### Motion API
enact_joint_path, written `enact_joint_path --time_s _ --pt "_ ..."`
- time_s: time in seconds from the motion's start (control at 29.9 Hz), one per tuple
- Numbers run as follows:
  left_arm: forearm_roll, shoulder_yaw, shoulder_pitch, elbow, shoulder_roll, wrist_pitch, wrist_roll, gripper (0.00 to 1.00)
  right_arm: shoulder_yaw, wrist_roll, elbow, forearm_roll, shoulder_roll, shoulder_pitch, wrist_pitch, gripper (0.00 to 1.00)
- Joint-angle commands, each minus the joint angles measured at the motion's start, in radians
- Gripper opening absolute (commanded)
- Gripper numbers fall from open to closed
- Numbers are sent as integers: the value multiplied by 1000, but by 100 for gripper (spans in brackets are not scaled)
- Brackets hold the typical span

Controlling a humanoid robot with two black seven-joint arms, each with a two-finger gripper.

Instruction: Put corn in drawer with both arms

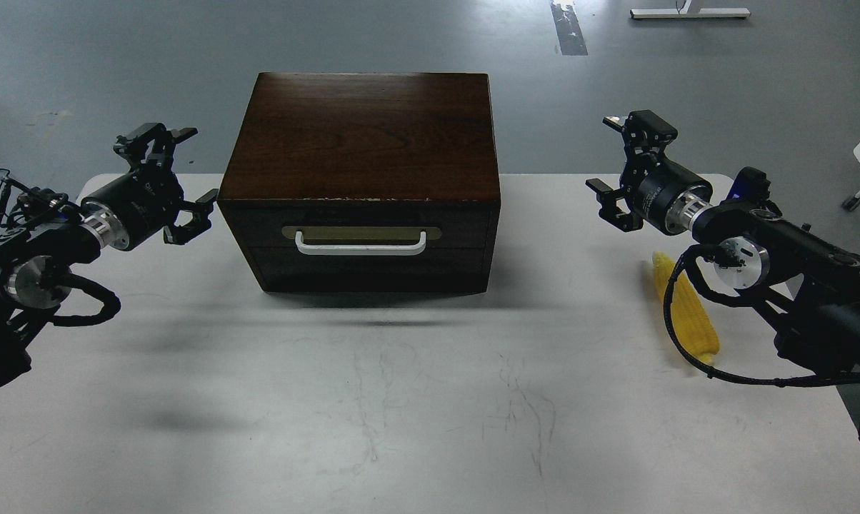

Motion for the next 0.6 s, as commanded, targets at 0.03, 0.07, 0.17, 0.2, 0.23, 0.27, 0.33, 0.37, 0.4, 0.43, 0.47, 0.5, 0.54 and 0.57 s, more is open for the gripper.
enact_joint_path --time_s 0.03,0.07,0.17,0.2,0.23,0.27,0.33,0.37,0.4,0.43,0.47,0.5,0.54,0.57 --pt "2 3 0 2 22 0 0 99 -1 0 2 0 1 -1 0 100" --pt "2 3 0 2 22 0 0 99 -1 0 2 0 1 -1 0 100" --pt "5 5 2 0 30 15 -2 99 -1 0 2 0 0 -1 0 100" --pt "5 5 2 2 31 30 -3 99 -1 0 0 0 0 -1 0 100" --pt "5 6 2 0 31 47 -8 99 -1 0 0 0 0 -3 0 100" --pt "7 6 2 -1 34 48 -12 99 -1 0 0 0 0 -3 0 100" --pt "7 11 2 -1 39 53 -12 99 -1 0 0 0 0 -3 0 100" --pt "10 15 2 -3 44 53 -12 99 -1 0 0 0 0 -3 0 100" --pt "11 15 3 -3 45 50 -12 99 -1 0 0 0 0 -3 0 100" --pt "11 15 3 -3 47 50 -12 99 -1 0 0 0 0 -3 0 100" --pt "11 15 3 -3 51 55 -12 99 -1 0 0 0 0 -3 0 100" --pt "11 15 3 -3 51 55 -12 99 -1 0 0 0 0 -3 0 100" --pt "13 17 3 -3 54 55 -12 99 -1 0 0 0 0 -3 0 100" --pt "13 17 3 -3 57 56 -12 99 -1 0 0 0 0 -3 0 100"
